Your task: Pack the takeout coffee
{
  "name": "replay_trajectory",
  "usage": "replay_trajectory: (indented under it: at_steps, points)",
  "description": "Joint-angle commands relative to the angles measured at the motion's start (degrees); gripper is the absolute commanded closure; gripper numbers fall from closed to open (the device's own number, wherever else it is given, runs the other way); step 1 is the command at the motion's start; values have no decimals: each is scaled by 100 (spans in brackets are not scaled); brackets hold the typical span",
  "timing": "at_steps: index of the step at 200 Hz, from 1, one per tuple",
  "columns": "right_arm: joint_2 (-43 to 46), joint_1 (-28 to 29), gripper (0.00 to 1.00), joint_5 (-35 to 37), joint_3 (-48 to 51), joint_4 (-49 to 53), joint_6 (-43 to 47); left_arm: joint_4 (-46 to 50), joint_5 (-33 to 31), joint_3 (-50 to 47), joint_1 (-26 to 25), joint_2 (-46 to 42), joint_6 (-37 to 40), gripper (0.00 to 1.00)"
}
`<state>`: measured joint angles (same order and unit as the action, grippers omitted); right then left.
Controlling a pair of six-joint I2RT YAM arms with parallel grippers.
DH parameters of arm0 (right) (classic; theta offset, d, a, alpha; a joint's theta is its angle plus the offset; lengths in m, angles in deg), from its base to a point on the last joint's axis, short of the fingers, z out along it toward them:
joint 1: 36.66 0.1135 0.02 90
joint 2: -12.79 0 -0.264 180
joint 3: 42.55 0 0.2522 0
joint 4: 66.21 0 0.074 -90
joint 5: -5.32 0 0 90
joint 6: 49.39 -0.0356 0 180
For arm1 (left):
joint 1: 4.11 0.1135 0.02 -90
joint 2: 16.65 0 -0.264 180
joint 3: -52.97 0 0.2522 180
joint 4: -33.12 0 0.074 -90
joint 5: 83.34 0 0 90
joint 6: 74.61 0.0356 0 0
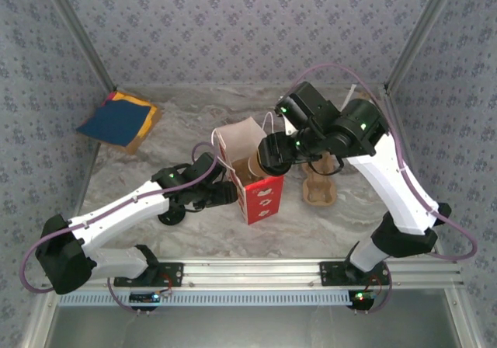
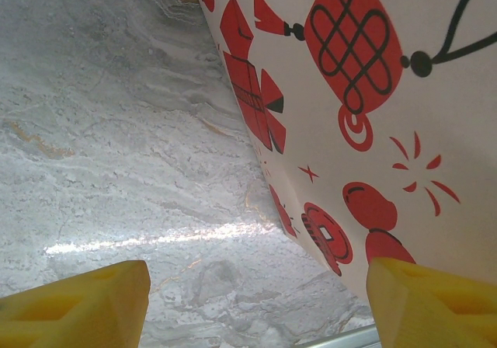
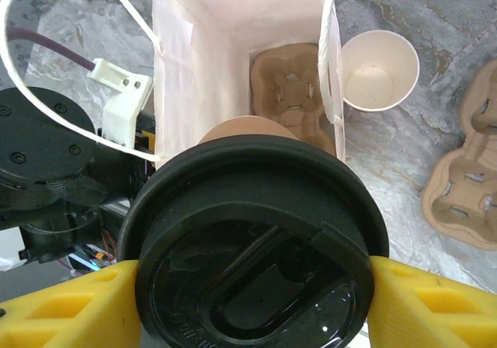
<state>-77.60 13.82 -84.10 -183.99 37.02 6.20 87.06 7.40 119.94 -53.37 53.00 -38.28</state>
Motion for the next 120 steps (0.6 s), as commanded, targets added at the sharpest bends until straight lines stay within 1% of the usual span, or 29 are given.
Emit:
replay_trajectory:
  at_steps: [1,46,120]
  points:
    - [-244,-11,32,52,11,-70,176,-98,85,99,-62,-4,6,26]
    - [-818,118,32,162,-242,-64,329,-283,139,51,-84,-12,6,26]
    - [-1643,186,32,180,-477,431,430,-304,129,-70,-87,-177,14,26]
